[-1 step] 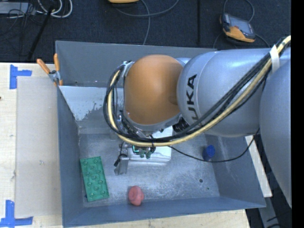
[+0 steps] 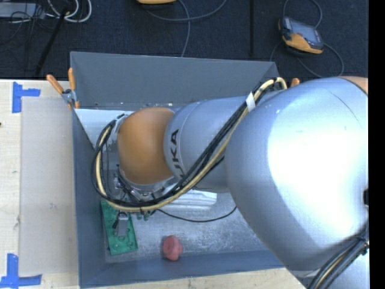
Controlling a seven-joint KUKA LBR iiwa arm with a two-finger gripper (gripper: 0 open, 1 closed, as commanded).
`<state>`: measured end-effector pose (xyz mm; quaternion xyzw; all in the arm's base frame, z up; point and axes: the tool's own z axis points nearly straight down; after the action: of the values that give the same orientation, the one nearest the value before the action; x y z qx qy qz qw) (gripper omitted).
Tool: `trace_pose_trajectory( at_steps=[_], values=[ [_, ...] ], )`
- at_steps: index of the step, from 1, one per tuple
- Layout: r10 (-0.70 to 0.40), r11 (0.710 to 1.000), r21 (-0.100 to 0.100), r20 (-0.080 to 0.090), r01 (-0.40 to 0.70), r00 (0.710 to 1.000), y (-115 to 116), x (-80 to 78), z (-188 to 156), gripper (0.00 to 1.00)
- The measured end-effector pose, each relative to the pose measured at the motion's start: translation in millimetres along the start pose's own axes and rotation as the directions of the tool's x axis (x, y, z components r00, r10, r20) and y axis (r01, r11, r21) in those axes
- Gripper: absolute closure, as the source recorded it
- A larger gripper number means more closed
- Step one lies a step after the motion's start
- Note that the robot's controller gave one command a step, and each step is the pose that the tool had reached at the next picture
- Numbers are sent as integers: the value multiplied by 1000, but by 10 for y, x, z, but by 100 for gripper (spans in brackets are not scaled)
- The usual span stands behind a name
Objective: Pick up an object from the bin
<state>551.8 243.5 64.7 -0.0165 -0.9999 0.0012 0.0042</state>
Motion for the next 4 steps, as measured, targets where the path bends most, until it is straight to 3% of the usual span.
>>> trace_pose_trajectory(
  at_steps=[1, 2, 3, 4],
  values=[
    [-290, 957, 0, 5, 290, 957, -85, 622, -345, 0],
    [-642, 767, 3, 7, 642, 767, -35, 793, -340, 0],
    [-825, 565, 5, 6, 825, 565, -1, 324, -47, 0],
    [-992, 123, 5, 2, 992, 123, -81, 769, -38, 0]
  ],
)
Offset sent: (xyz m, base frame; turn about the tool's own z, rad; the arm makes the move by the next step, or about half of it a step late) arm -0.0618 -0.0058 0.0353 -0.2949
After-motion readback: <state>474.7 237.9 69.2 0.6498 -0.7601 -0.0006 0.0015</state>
